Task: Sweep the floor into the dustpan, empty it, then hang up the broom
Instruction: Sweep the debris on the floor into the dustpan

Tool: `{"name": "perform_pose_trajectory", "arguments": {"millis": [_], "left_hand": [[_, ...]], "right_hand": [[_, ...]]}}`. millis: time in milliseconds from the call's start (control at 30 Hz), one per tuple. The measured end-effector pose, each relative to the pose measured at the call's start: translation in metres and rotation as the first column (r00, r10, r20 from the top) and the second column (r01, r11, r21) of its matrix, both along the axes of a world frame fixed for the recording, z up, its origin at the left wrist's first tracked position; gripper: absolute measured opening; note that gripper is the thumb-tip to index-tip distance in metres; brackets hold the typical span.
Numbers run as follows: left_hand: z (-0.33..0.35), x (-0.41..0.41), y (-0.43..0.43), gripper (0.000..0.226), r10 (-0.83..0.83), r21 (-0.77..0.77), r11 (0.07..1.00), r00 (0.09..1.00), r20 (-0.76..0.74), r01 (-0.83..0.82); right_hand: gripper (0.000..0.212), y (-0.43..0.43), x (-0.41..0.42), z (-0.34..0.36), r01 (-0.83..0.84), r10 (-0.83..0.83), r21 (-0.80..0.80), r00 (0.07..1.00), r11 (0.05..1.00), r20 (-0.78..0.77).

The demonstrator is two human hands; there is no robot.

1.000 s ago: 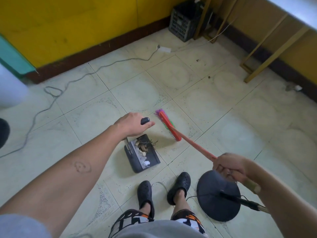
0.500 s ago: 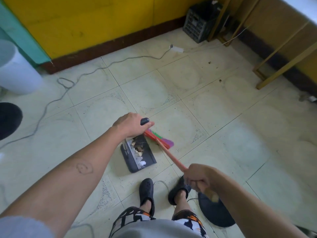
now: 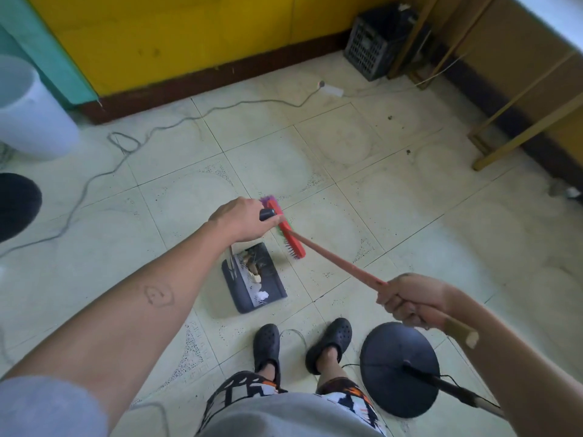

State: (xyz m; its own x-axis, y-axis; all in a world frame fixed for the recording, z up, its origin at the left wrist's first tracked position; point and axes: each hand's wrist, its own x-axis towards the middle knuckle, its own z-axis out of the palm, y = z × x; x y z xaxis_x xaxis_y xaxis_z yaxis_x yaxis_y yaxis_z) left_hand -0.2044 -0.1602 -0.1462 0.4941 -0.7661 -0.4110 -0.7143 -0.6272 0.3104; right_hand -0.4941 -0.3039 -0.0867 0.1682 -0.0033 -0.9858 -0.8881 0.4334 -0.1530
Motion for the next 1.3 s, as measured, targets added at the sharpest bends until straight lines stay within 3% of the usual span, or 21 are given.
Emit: {"name": "perform_pose_trajectory", "arguments": {"millis": [100,233,333,467,567,733,833,967,1033,1133,1300], "left_hand": [[0.000,0.004,0.005,0.061,0.039,-0.018,0.999,0.999,0.022,-0.039],[0.008,0.007,0.011,0.064,0.118,-0.056,0.992,0.993,0.030,-0.117],[0.011,0.008,0.018,0.065,0.135,-0.042,0.990,0.991,0.018,-0.134],[0.007,0.009,0.027,0.067,0.136,-0.007,0.991,0.991,0.011,-0.136],[-0.001,0.008,0.034,0.066,0.134,0.025,0.991,0.991,0.014,-0.135],[-0.007,0.013,0.041,0.066,0.142,-0.014,0.990,0.989,0.048,-0.142],[-0.008,0.016,0.042,0.064,0.167,-0.032,0.986,0.985,0.054,-0.165],[-0.005,0.014,0.042,0.063,0.185,-0.005,0.983,0.981,0.057,-0.185],[-0.002,0.013,0.044,0.061,0.192,0.030,0.981,0.980,0.045,-0.193],[0.002,0.014,0.052,0.058,0.231,0.064,0.971,0.973,0.013,-0.231],[0.009,0.012,0.077,0.053,0.286,0.052,0.956,0.958,0.034,-0.288]], "right_hand": [[0.030,-0.010,0.020,-0.012,-0.139,0.135,-0.164,0.990,0.977,-0.036],[0.021,-0.021,0.047,-0.040,-0.393,0.345,-0.395,0.919,0.831,-0.190],[0.011,-0.022,0.062,-0.066,-0.504,0.412,-0.455,0.863,0.734,-0.292],[0.016,-0.006,0.075,-0.092,-0.561,0.449,-0.439,0.826,0.701,-0.340],[0.029,0.018,0.080,-0.101,-0.481,0.414,-0.392,0.876,0.784,-0.245],[0.031,0.075,0.071,-0.088,-0.400,0.371,-0.241,0.915,0.884,-0.157],[0.007,0.086,0.057,-0.061,-0.209,0.204,-0.056,0.975,0.976,-0.083],[0.027,0.063,0.044,-0.032,0.071,-0.072,0.228,0.997,0.971,-0.003],[0.037,0.055,0.041,-0.017,0.174,-0.186,0.294,0.982,0.940,0.012],[0.044,0.051,0.040,0.001,0.189,-0.204,0.254,0.979,0.949,0.032],[0.031,0.046,0.054,0.005,-0.010,0.010,-0.014,0.999,1.000,0.053]]}}
